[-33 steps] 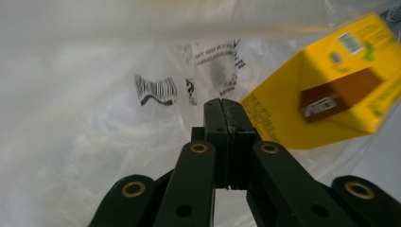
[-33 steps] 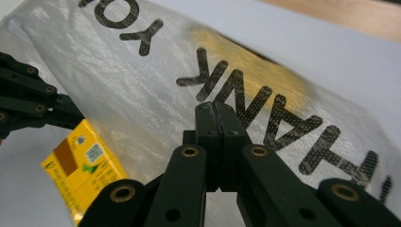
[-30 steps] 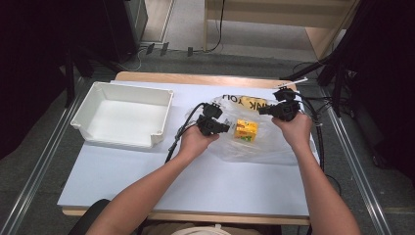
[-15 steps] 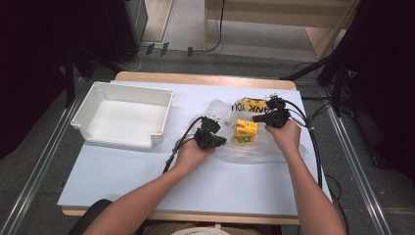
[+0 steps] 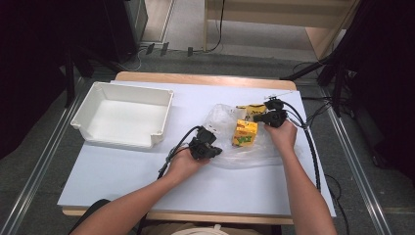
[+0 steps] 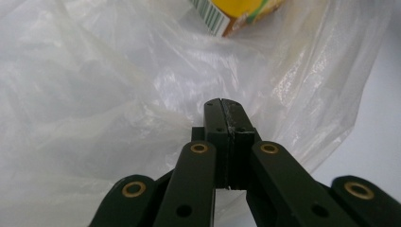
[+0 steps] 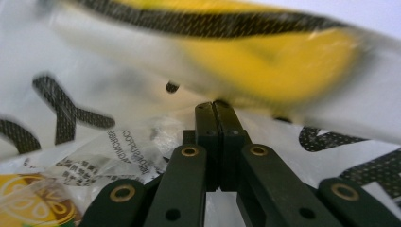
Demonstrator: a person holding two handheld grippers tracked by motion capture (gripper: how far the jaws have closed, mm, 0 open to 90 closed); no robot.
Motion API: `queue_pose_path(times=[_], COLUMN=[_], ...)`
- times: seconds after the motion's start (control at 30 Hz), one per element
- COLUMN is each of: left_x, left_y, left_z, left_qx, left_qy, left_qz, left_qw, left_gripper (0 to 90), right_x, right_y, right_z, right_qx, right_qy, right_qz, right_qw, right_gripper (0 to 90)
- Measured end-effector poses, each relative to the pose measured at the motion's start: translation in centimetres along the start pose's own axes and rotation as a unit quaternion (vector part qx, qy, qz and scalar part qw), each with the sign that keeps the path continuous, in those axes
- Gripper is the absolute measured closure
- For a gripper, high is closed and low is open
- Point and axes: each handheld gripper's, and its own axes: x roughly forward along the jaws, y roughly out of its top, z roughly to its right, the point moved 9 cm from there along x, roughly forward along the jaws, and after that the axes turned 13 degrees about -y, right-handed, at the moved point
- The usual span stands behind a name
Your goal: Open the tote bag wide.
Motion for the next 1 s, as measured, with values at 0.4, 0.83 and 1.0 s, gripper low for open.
queue_pose_path(times=[0.4,0.83,1.0], left_x=[-1.4,-2.3,-3.7], left_y=[-1.7,-1.2,0.4], left_z=[0.0,0.8,1.7], left_qx=[-0.004,0.004,0.009], left_qy=[-0.014,-0.029,-0.04], left_qz=[-0.009,0.006,0.025], left_qw=[0.9999,0.9996,0.9988], left_gripper=[90.0,90.0,90.0], right_x=[0.1,-0.4,-3.0], right_y=[0.5,0.4,1.0], right_z=[3.5,4.5,2.8], right_qx=[0.027,0.033,0.015], right_qy=[-0.039,-0.083,-0.061], right_qz=[0.005,-0.003,0.027], right_qw=[0.9988,0.996,0.9977], right_gripper=[90.0,90.0,90.0])
